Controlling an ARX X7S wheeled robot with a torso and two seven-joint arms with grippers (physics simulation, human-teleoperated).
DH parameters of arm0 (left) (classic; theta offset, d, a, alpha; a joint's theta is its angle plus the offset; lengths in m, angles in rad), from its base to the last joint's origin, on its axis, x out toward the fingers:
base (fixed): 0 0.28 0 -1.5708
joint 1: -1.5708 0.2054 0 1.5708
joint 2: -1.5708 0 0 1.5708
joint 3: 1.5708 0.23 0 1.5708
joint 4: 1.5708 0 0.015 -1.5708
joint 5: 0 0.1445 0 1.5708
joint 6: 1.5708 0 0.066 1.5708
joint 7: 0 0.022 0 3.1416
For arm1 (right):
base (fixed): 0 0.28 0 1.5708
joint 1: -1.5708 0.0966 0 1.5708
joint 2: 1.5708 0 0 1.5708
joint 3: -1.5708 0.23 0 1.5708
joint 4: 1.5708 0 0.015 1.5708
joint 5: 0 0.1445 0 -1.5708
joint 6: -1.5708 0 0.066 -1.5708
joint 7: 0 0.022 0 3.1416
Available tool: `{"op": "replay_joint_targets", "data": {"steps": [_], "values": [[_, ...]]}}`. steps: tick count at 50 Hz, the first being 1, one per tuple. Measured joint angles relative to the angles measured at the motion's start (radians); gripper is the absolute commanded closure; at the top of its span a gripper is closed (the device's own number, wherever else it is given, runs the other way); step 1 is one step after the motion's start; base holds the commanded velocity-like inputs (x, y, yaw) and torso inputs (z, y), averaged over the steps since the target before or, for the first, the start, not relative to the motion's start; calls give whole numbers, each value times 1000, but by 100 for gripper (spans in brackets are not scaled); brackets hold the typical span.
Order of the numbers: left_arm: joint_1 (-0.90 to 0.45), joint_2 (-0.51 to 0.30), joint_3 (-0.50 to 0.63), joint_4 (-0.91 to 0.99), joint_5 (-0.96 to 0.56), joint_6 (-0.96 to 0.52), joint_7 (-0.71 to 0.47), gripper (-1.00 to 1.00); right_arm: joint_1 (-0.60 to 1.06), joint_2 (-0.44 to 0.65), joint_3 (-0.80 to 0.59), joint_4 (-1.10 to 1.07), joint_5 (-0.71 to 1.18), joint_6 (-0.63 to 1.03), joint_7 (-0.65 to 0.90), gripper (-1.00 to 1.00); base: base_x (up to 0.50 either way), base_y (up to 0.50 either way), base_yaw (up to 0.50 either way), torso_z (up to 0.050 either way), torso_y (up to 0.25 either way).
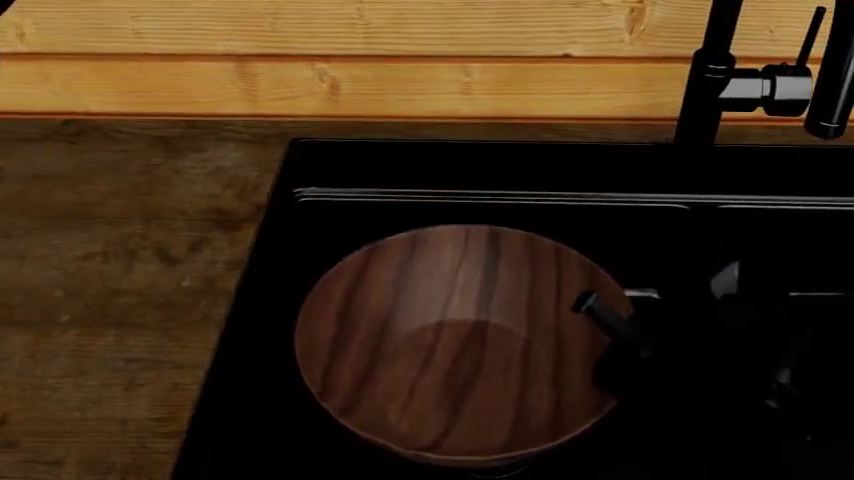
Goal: Move the fresh-baked cupcake off the tray onto the counter, and place the bowl used for mixing into the sink.
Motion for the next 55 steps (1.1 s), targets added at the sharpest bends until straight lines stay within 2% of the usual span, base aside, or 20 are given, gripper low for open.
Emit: {"op": "replay_joint_targets", "data": {"steps": [7, 12, 31, 38, 45, 55], "values": [[-2, 0, 1, 0, 0, 0, -1, -100, 10, -23, -86, 48, 46, -9, -30, 100, 0, 0, 0, 0, 0], [-4, 0, 1, -1, 0, -1, -1, -100, 15, -35, -204, 66, 138, -21, -51, 100, 0, 0, 0, 0, 0], [-8, 3, 3, -4, -1, -2, 0, -100, 57, -68, -908, 89, 694, -97, -163, 100, 0, 0, 0, 0, 0], [-9, 3, 3, -4, -1, -2, -1, -100, 62, -80, -1116, 90, 855, -110, -197, 100, 0, 0, 0, 0, 0], [-10, 2, 4, -1, -1, -3, -2, -100, 62, -86, -1249, 91, 961, -115, -215, 100, 0, 0, 0, 0, 0], [-7, 0, 4, 1, -2, 0, -3, -100, 63, -93, -1353, 91, 1032, -105, -227, 100, 0, 0, 0, 0, 1]]}}
